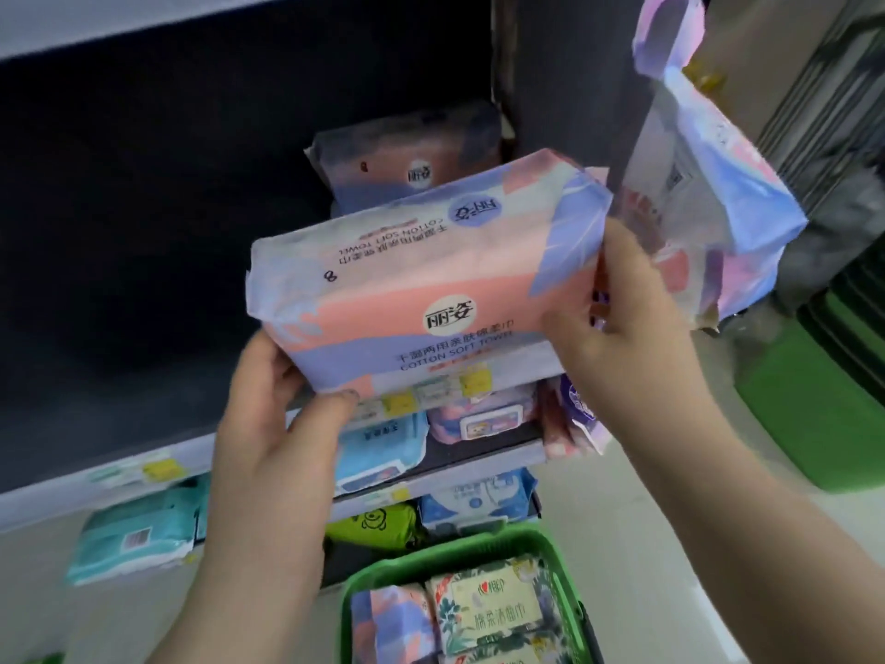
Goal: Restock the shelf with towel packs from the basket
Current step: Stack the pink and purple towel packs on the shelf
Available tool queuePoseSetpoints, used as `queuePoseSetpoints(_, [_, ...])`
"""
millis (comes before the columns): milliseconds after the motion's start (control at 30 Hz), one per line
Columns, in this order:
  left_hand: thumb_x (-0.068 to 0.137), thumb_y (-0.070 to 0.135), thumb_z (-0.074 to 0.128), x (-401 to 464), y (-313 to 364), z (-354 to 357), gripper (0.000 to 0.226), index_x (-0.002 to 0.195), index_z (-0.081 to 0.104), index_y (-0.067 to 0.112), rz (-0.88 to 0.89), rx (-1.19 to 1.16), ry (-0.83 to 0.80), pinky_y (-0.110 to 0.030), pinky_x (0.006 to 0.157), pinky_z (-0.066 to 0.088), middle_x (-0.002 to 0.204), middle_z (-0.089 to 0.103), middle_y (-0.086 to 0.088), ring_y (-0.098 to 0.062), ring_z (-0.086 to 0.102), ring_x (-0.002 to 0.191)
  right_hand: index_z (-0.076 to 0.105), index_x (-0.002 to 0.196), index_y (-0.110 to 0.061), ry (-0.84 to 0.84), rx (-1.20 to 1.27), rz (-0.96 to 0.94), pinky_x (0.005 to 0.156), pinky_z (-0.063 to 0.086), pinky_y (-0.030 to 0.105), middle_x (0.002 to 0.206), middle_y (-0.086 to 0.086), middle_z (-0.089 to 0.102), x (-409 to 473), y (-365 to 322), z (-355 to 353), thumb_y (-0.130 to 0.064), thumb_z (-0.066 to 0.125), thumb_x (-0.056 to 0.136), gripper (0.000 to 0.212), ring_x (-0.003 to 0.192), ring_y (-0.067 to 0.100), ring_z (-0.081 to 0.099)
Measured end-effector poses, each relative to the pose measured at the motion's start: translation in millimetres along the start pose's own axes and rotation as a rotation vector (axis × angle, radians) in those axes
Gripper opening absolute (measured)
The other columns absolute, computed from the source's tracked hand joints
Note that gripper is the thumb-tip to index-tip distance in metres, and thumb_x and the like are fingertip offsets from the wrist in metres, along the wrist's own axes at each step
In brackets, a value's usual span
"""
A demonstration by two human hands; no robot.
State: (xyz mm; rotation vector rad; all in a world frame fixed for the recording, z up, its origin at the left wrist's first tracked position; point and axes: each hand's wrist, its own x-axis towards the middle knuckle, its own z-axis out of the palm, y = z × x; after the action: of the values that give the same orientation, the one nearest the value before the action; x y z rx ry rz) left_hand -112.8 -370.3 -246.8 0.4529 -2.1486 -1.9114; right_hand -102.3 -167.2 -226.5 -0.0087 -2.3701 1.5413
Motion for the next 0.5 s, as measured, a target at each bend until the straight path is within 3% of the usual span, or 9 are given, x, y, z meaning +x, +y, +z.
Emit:
queuePoseSetpoints(67, [0.067,0.006,0.065,12.1,7.6,4.1,0.066,0.130,0.042,0.007,0.011,-0.079,0.044,-0.006,0.077,0.046,0.085,0.048,0.017,-0.004,0.059,0.098,0.050,0.118,-0.023,0.002,0.031,-0.007,0.073,0.040,0.020,0.105,0.002,0.058,18.6,-5.6,7.4,-0.019,0.044,0.067,0.052,0.093,0.016,0.053])
queuePoseSetpoints(167, [0.076,-0.001,0.051,20.7,33.9,11.9,0.046,0.120,0.054,0.015,0.162,-0.133,0.021,-0.013,0.077,0.049,0.087,0.062,0.014,0.001,0.060,0.087,0.047,0.121,-0.025,-0.006,0.107,-0.012,0.069,0.040,0.013,0.106,-0.001,0.058,48.1,-20.1,15.6,-0.010,0.049,0.076,0.047,0.090,0.008,0.053])
queuePoseSetpoints(233, [0.068,0.005,0.050,30.6,46.0,14.5,0.049,0.113,0.056,0.022,0.226,-0.145,-0.008,-0.020,0.087,0.049,0.089,0.065,0.015,0.000,0.060,0.092,0.045,0.121,-0.026,-0.002,0.208,-0.029,0.069,0.040,0.002,0.104,-0.009,0.059,72.6,-26.5,23.2,-0.005,0.050,0.077,0.048,0.086,-0.006,0.053])
queuePoseSetpoints(267, [0.065,0.007,0.050,43.8,49.2,15.7,0.051,0.113,0.056,0.023,0.228,-0.125,-0.007,-0.026,0.094,0.048,0.094,0.066,0.014,-0.003,0.061,0.097,0.044,0.126,-0.022,-0.001,0.262,-0.033,0.076,0.042,0.003,0.109,-0.010,0.060,85.7,-27.4,27.9,-0.004,0.050,0.076,0.054,0.093,-0.006,0.055])
queuePoseSetpoints(367, [0.063,0.011,0.051,82.7,62.9,25.1,0.058,0.119,0.054,0.023,0.229,-0.029,-0.018,-0.036,0.098,0.048,0.111,0.065,0.008,-0.009,0.061,0.105,0.035,0.137,-0.017,0.011,0.389,0.009,0.095,0.049,0.031,0.123,0.000,0.059,123.8,-21.2,41.1,-0.009,0.050,0.067,0.072,0.111,0.013,0.058])
queuePoseSetpoints(433, [0.061,0.013,0.051,100.0,67.3,30.7,0.061,0.120,0.054,0.027,0.214,0.015,-0.037,-0.035,0.094,0.050,0.113,0.064,0.009,-0.008,0.060,0.105,0.038,0.136,-0.013,0.047,0.417,0.047,0.094,0.049,0.042,0.120,0.005,0.060,148.1,-14.2,48.8,-0.008,0.051,0.069,0.068,0.108,0.021,0.060])
queuePoseSetpoints(500, [0.062,0.013,0.050,114.0,68.6,36.3,0.062,0.122,0.053,0.027,0.227,0.018,-0.082,-0.033,0.091,0.051,0.114,0.064,0.009,-0.009,0.060,0.104,0.044,0.130,-0.012,0.070,0.404,0.070,0.083,0.053,0.050,0.114,0.011,0.063,168.7,-9.9,55.1,-0.012,0.051,0.067,0.063,0.100,0.030,0.063])
